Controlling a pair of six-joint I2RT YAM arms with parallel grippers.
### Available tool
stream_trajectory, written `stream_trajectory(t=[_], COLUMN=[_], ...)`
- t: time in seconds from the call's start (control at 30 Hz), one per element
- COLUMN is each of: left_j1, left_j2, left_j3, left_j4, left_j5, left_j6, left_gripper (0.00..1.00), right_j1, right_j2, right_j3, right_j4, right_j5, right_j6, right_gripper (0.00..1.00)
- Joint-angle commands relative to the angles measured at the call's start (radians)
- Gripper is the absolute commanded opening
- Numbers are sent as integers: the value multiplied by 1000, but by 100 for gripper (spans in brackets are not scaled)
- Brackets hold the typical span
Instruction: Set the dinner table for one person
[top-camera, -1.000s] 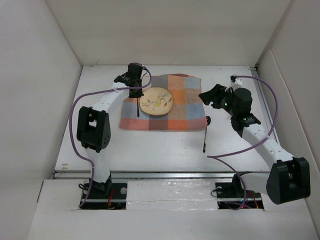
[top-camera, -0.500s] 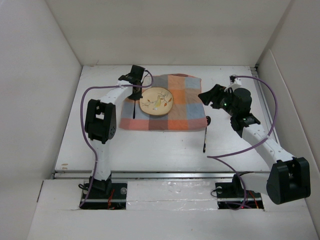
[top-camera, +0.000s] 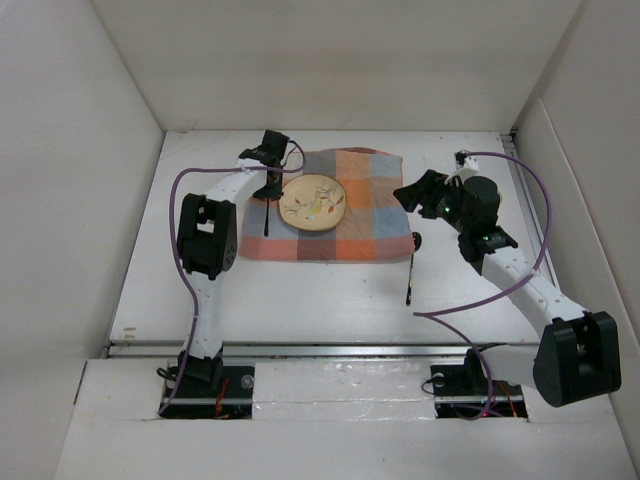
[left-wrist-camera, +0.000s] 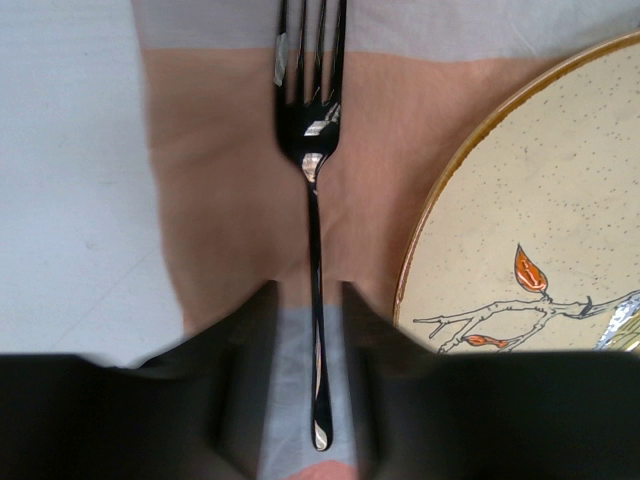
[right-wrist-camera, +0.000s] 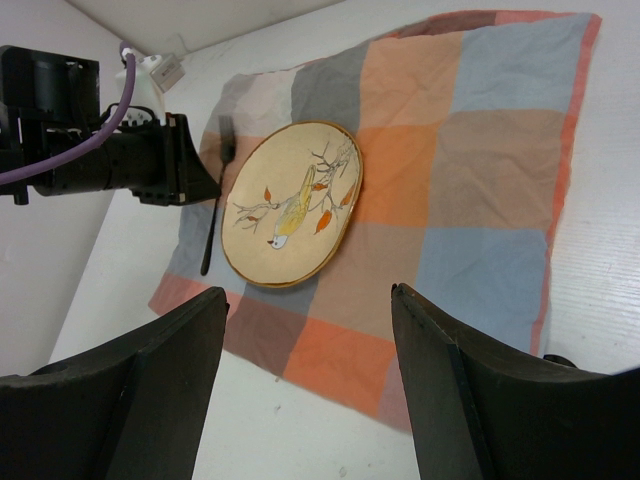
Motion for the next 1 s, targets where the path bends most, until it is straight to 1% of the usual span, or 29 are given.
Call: stream_trajectory(t=[0.0,0.03,0.1,0.13,0.17,0.2,0.23,0.27,0.3,0.33,0.37,0.4,0.43,0.47,0.5,0.53,0.57,0.6,0.63,0.67,0.73,0.77,0.8,0.83,0.87,0.9,0.93,0.97], left_j1=[6,6,6,6,6,6,6,6,-24,-43,-66,-116,-143,-169,-189,-198,-198,-198,-198,-198,-198,-198,-198,-198,-198,-198,-198,-198], left_j2=[-53,-71,-131,-146,-177,-195,-215,-276,-321,-365,-480,-545,-606,-737,-805,-870,-1006,-1071,-1132,-1226,-1297,-1346,-1364,-1383,-1415,-1432,-1444,-1478], left_j3=[-1,-12,-21,-18,0,10,13,4,-10,-34,-112,-160,-211,-304,-349,-401,-520,-570,-619,-689,-725,-745,-751,-757,-775,-782,-789,-808], left_j4=[26,35,53,53,44,33,26,17,13,19,48,76,98,124,138,156,237,237,271,277,270,267,262,262,266,271,276,285], left_j5=[-10,-12,-6,-6,-6,-3,-6,-15,-20,-24,-8,20,46,90,118,170,277,307,327,366,390,414,427,431,442,445,448,456], left_j6=[-9,-17,-31,-46,-55,-66,-90,-106,-118,-124,-130,-126,-126,-137,-146,-155,-179,-186,-189,-195,-196,-196,-192,-180,-175,-169,-163,-164], left_gripper=[33,40,49,54,56,56,56,56,54,52,49,42,17,9,0,0,0,0,0,0,0,0,5,6,8,11,12,13], right_j1=[16,16,26,26,26,35,35,35,45,45,55,55,69,69,69,69,69,69,69,69,69,69,69,69,69,69,69,69], right_j2=[2,2,5,5,5,5,4,2,-2,-7,-12,-25,-38,-56,-73,-119,-169,-170,-217,-242,-269,-269,-266,-259,-239,-221,-196,-135], right_j3=[15,15,18,18,18,20,21,21,20,21,21,20,14,-24,-52,-81,-144,-173,-205,-236,-299,-305,-318,-324,-328,-330,-303,-283], right_j4=[43,42,34,31,26,17,9,2,-10,-21,-40,-93,-109,-125,-159,-178,-208,-240,-253,-256,-290,-317,-361,-371,-362,-348,-354,-365], right_j5=[21,27,37,55,63,81,92,102,131,147,167,188,234,257,282,337,372,385,386,383,359,359,366,366,342,321,323,336], right_j6=[-23,-27,-27,-30,-27,-27,-27,-27,-27,-24,-23,-27,-28,-28,-27,-19,-7,-7,6,4,16,18,19,24,23,20,15,12], right_gripper=[71,71,69,64,59,52,34,24,15,0,0,0,0,0,0,0,0,0,0,0,2,7,12,23,30,34,36,36])
